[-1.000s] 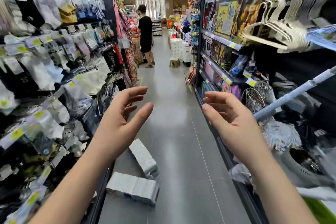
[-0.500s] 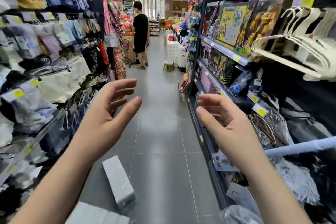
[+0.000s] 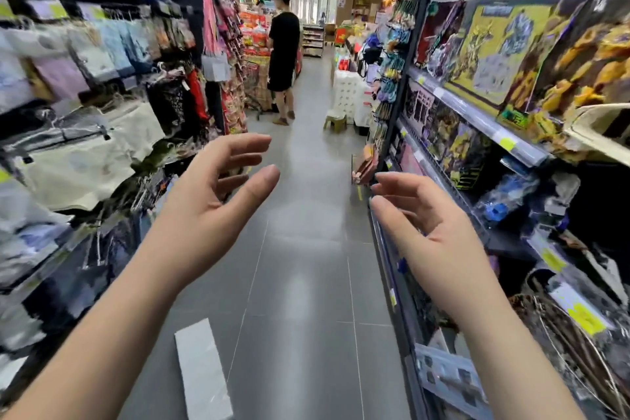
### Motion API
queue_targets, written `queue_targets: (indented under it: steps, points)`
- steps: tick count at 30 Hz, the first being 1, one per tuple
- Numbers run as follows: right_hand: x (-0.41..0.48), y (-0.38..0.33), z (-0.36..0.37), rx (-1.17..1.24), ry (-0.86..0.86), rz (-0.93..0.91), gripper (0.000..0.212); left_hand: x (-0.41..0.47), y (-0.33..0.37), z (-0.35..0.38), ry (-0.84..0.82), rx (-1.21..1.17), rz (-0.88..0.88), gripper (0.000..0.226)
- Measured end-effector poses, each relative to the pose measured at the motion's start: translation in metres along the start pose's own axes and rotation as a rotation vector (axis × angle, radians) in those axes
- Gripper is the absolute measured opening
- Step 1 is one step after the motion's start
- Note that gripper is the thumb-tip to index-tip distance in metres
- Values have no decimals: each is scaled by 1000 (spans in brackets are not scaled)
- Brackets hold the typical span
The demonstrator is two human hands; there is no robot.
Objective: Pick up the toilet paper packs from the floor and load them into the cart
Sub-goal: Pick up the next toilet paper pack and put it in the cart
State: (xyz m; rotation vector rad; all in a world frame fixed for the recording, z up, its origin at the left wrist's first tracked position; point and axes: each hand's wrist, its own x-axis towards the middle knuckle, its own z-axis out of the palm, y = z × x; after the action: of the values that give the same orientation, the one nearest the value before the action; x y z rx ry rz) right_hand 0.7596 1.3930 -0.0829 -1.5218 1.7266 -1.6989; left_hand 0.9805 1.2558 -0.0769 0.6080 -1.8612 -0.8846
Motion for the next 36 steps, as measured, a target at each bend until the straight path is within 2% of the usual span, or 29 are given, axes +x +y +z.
queue_targets:
  steps: [5, 12, 18, 28, 36]
  points:
    - [77, 54, 18, 85, -68, -27, 30, 39, -39, 12, 92, 51, -77, 47]
    - [212, 130, 36, 149, -222, -102, 22, 124, -101, 34, 274, 130, -174, 45]
    - [320, 178, 57, 233, -365, -93, 20, 191, -138, 52, 338, 242, -238, 51]
    - [422, 196, 169, 334, -640, -144, 21, 231, -189, -4, 572, 358, -349, 46]
    - [471, 171, 276, 344, -826, -205, 22, 243, -225, -79, 768, 335, -377, 44]
